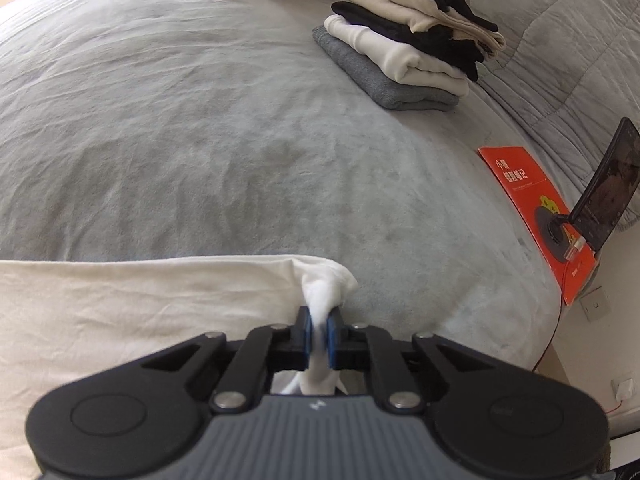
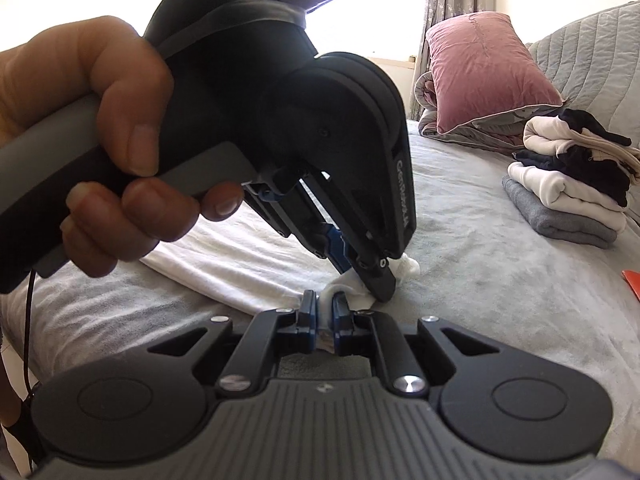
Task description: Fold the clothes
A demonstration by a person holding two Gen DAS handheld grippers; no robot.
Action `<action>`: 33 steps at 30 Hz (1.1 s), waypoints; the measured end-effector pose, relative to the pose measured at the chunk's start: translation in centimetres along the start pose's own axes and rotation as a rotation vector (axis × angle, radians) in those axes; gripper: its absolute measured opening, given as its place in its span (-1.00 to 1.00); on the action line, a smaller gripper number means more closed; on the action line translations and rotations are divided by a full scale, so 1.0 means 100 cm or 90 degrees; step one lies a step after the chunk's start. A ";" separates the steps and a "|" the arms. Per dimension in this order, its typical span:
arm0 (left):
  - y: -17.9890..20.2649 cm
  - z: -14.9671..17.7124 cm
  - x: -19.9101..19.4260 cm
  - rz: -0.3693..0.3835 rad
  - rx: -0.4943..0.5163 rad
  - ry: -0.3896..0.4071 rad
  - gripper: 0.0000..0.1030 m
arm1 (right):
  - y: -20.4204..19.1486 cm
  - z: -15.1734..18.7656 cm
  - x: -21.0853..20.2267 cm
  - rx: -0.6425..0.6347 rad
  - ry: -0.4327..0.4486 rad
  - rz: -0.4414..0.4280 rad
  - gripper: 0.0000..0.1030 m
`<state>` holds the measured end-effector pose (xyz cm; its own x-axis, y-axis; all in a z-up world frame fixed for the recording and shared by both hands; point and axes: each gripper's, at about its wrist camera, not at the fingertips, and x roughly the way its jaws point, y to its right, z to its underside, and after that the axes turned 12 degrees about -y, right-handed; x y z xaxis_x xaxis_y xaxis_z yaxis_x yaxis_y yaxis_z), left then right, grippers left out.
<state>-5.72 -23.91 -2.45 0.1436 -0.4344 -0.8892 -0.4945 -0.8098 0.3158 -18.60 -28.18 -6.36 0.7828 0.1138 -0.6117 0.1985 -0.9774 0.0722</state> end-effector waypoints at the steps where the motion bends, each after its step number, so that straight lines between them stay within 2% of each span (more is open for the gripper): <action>1: -0.005 0.001 -0.002 0.006 -0.014 0.004 -0.87 | 0.001 -0.001 -0.002 0.008 0.001 -0.007 -0.80; 7: -0.030 0.003 -0.021 0.037 -0.062 0.008 -0.89 | 0.001 -0.015 -0.008 0.041 0.012 -0.043 -0.80; 18: -0.077 0.008 -0.075 0.027 -0.057 0.044 -0.89 | -0.029 -0.069 0.002 0.054 0.010 -0.128 -0.80; 33: -0.168 0.035 -0.130 0.051 -0.073 0.085 -0.89 | -0.105 -0.124 0.026 -0.016 -0.003 -0.154 -0.80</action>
<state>-2.29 -3.30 2.61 0.2236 -0.5417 -0.8103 -0.4085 -0.8069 0.4267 -11.36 -15.46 1.05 0.7077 0.3439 -0.6171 0.3956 -0.9167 -0.0572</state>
